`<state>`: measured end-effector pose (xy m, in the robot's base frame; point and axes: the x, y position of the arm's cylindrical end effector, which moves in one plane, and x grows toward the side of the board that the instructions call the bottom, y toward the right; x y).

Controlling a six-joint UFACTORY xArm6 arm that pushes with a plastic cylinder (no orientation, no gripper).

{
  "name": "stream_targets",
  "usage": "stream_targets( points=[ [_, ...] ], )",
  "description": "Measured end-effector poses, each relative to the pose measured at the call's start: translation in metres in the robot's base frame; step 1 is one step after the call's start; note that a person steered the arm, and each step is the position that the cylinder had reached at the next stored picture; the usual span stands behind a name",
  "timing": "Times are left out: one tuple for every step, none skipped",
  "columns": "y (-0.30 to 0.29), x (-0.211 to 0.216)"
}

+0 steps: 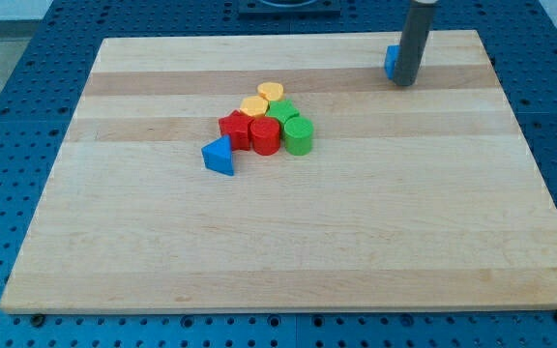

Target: Push the blue cube to top right

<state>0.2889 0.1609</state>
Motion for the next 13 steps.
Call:
stream_targets(
  points=[
    [0.000,-0.030],
    [-0.005,-0.031],
    [-0.038,-0.031],
    [-0.068,-0.031],
    [-0.063,-0.054],
    [-0.047,-0.060],
    [-0.022,-0.060],
    [-0.008,-0.060],
    [-0.006,-0.064],
    [-0.006,-0.064],
    [-0.007,-0.071],
    [-0.008,-0.095],
    [-0.009,-0.097]
  ],
)
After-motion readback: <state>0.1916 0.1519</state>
